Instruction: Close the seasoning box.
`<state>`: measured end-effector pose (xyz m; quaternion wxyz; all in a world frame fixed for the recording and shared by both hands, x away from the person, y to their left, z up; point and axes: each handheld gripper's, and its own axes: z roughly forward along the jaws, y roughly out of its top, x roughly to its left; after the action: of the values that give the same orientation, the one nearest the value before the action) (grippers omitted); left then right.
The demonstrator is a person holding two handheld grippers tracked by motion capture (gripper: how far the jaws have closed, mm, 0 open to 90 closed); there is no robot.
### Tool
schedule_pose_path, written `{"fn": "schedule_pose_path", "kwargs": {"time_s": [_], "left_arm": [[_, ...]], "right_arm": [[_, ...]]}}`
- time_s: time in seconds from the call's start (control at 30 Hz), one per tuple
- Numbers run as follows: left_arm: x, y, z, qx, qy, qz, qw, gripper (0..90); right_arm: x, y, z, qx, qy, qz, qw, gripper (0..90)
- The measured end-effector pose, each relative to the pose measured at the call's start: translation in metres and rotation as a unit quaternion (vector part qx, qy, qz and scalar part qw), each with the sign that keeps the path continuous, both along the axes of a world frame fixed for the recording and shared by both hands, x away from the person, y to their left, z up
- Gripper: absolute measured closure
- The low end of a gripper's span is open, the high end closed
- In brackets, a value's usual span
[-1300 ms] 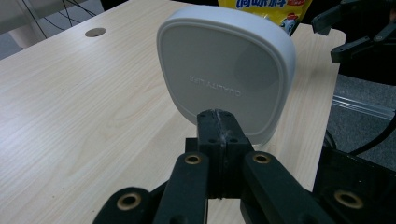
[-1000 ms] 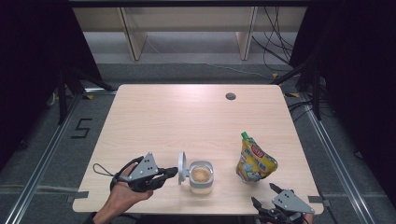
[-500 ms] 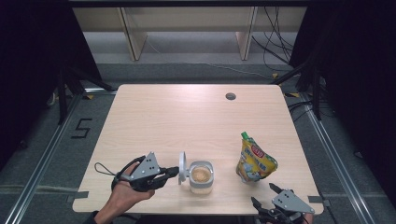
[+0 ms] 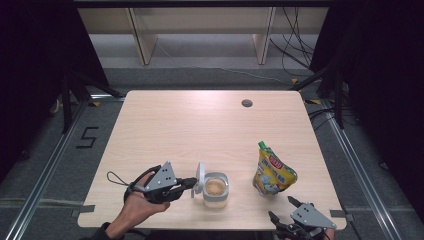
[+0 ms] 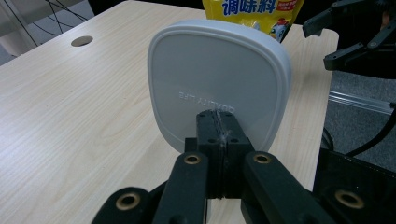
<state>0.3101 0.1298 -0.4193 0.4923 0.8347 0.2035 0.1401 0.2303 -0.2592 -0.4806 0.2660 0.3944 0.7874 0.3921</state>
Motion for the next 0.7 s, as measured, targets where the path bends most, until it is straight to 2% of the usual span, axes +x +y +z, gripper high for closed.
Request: {"fn": "schedule_pose_path", "kwargs": {"time_s": [0.03, 0.07, 0.17, 0.27, 0.37, 0.43, 0.47, 0.57, 0.6, 0.63, 0.67, 0.7], "left_arm": [[0.001, -0.001, 0.001, 0.002, 0.0, -0.001, 1.0, 88.5], [0.002, -0.002, 0.001, 0.001, 0.0, -0.006, 1.0, 88.5], [0.004, -0.007, 0.001, 0.006, -0.003, -0.01, 0.9999, 88.4], [0.004, -0.012, -0.001, -0.001, 0.003, -0.009, 1.0, 88.3], [0.006, -0.015, 0.0, 0.004, -0.002, -0.015, 0.9999, 88.3], [0.006, -0.016, 0.0, -0.006, 0.006, -0.013, 0.9999, 88.3], [0.006, -0.016, 0.001, -0.002, 0.001, -0.013, 0.9999, 88.2], [0.006, -0.015, 0.001, -0.005, 0.003, -0.012, 0.9999, 87.2], [0.006, -0.015, 0.001, -0.006, 0.003, -0.013, 0.9999, 86.7], [0.006, -0.014, 0.001, -0.015, 0.012, -0.012, 0.9997, 86.0], [0.005, -0.013, 0.001, -0.016, 0.012, -0.007, 0.9998, 84.7], [0.006, -0.011, 0.002, -0.021, 0.012, -0.012, 0.9996, 83.8]], "right_arm": [[0.0, -0.001, 0.0, -0.006, -0.008, -0.001, 0.9999, 24.9], [-0.003, 0.002, 0.0, 0.008, 0.009, -0.014, 0.9998, 24.9], [-0.003, 0.002, 0.0, 0.011, 0.011, -0.017, 0.9997, 24.9], [-0.003, 0.002, 0.0, 0.008, 0.009, -0.014, 0.9998, 24.9], [-0.002, 0.001, 0.0, 0.008, 0.007, -0.012, 0.9999, 24.9], [-0.001, 0.0, 0.0, 0.0, -0.005, -0.01, 0.9999, 24.9], [0.0, -0.001, 0.0, -0.004, -0.009, -0.006, 0.9999, 24.9], [-0.001, 0.001, 0.0, 0.009, 0.007, -0.011, 0.9999, 24.9], [-0.002, 0.001, 0.0, 0.006, 0.007, -0.012, 0.9999, 24.9], [-0.002, 0.001, 0.0, 0.008, 0.006, -0.012, 0.9999, 24.9], [-0.001, 0.0, 0.0, 0.004, 0.002, -0.007, 1.0, 24.9], [-0.001, 0.0, 0.0, 0.006, 0.003, -0.011, 0.9999, 24.9]]}}
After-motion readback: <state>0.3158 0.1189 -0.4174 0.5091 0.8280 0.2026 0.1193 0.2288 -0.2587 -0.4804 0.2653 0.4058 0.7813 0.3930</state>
